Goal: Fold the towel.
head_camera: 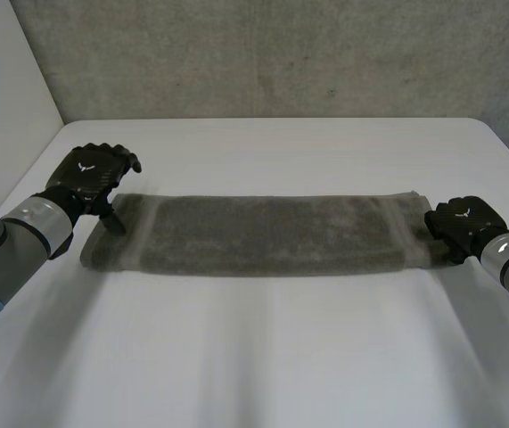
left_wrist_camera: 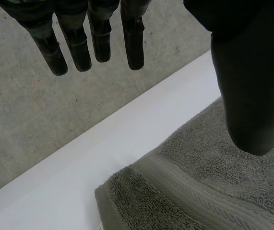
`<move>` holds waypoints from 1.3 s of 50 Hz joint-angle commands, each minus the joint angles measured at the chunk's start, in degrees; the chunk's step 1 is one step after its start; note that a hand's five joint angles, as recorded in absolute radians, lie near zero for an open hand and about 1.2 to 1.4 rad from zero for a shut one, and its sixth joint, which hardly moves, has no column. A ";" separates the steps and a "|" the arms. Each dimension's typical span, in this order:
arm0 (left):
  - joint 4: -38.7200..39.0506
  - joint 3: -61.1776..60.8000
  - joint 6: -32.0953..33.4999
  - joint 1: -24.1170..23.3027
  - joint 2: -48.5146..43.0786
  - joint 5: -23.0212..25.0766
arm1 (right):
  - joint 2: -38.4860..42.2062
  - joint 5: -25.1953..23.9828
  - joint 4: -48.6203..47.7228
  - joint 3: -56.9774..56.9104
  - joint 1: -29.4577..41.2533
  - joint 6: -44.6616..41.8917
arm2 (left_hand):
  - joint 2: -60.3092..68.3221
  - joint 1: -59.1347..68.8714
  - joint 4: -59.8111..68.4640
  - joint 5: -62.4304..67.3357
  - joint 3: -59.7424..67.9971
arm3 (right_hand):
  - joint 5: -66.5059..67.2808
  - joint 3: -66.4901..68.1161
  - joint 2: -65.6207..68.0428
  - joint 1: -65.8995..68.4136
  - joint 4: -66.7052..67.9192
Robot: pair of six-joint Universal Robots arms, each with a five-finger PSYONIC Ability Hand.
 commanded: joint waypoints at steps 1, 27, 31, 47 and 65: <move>0.77 -0.53 -0.06 -0.04 0.09 0.00 | 0.29 -0.08 0.57 -0.01 -0.11 0.08 | -2.52 -2.95 -3.08 -0.99 -2.75 | -5.38 -5.38 -5.39 -5.60 -5.27; 1.12 -1.06 -0.15 0.14 0.09 0.00 | 1.79 -0.26 0.58 -2.29 -3.35 -0.18 | -2.69 -3.11 -3.24 -1.16 -2.92 | 27.84 27.85 27.83 27.62 27.95; 1.12 -1.14 -0.15 0.49 0.35 0.00 | -0.14 -0.43 2.24 -4.66 -11.42 -1.23 | -2.69 -3.12 -3.24 -1.16 -2.92 | 27.84 27.85 27.83 27.62 27.95; 1.12 -1.58 -0.50 0.66 1.67 0.00 | -7.61 -1.84 20.53 -24.35 -2.01 -0.29 | -2.69 -3.12 -3.24 -1.16 -2.92 | 27.84 27.85 27.83 27.62 27.95; 1.12 -2.37 -2.26 0.57 2.02 -0.09 | 11.28 8.61 15.96 -36.40 40.23 2.45 | -2.69 -3.12 -3.24 -1.16 -2.92 | -42.16 -42.15 -42.17 -42.38 -42.05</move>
